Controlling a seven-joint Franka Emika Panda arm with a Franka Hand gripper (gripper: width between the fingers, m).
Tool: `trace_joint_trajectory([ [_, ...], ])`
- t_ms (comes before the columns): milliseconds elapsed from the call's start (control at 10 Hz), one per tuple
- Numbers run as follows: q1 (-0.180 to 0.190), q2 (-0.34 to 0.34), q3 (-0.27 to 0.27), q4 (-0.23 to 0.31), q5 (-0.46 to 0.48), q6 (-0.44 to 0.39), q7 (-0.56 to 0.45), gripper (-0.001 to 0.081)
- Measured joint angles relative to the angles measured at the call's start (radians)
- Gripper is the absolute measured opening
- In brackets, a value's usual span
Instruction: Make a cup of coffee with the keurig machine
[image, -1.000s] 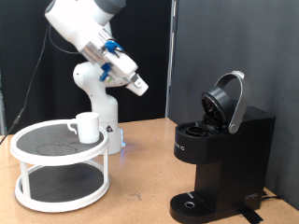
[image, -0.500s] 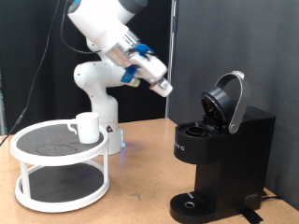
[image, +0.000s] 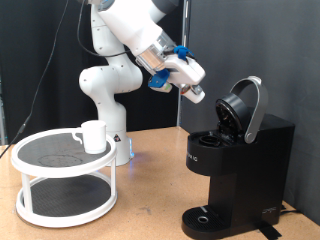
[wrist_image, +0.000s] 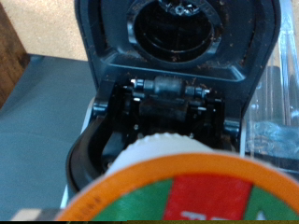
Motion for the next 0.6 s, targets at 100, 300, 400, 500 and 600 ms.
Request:
trace_joint_trajectory([
  [100,0.000,0.010,0.012,0.000,-0.011,0.010,0.007,0.0355],
  [300,0.000,0.034,0.033,0.000,-0.027,0.040,0.026,0.0355],
  [400,0.000,0.048,0.044,0.000,-0.027,0.059,0.026,0.0355],
  [500,0.001,0.062,0.054,-0.001,-0.027,0.074,0.026,0.0355],
  [600,0.001,0.074,0.063,-0.001,-0.027,0.086,0.026,0.0355],
])
